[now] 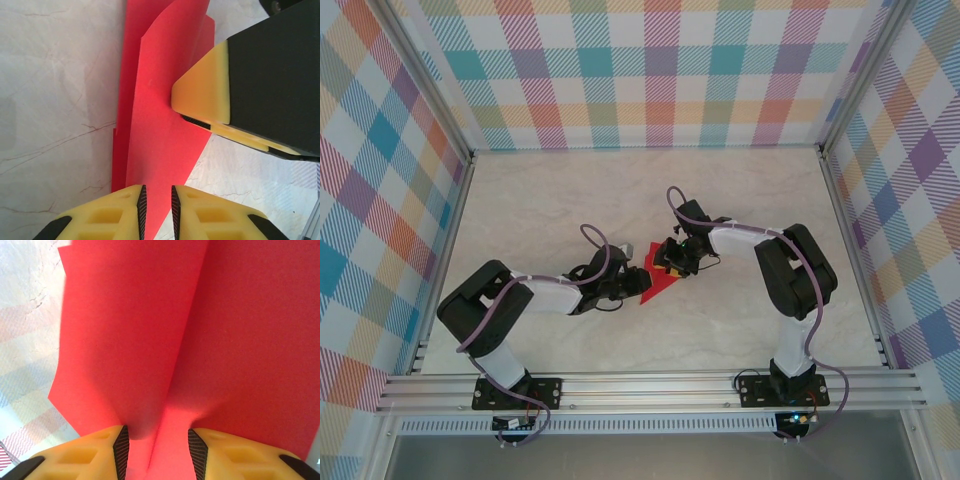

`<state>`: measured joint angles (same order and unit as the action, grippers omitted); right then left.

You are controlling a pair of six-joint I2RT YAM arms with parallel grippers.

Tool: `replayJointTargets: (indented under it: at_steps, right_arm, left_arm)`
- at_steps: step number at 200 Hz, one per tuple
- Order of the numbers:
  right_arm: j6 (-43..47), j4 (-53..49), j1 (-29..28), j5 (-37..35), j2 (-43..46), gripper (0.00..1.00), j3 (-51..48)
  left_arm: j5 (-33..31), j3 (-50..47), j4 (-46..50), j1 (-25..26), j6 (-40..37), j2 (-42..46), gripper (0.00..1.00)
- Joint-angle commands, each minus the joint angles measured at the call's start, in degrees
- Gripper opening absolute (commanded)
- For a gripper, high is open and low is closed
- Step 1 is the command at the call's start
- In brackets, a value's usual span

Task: Fold a paper plane with a square sheet of paper (pick it up from the middle)
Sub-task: Fourth fold the wing at the center of the table.

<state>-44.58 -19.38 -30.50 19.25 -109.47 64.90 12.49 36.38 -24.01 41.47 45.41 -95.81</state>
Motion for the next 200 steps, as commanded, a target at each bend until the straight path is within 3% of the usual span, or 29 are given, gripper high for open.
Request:
replayJointTargets:
  at_steps: [1,126,200]
  right_arm:
    - [-0.5,-5.0,0.4,-8.5,-4.5,0.41,-2.1]
    - [-2.7,-5.3,0.4,-12.6,-3.6,0.32,-4.4]
    - [-5.3,-5.4,0.3,-15.0,-3.6,0.29,-5.4]
  left_arm:
    - [0.0,1.5,0.4,-0.6,-0.2,-0.9,0.23]
    - [0.8,2.7,-0.5,-0.6,-0.7,-1.6,0.26]
    - [-5.7,-1.4,1.7,-0.5,1.4,6.5,0.42]
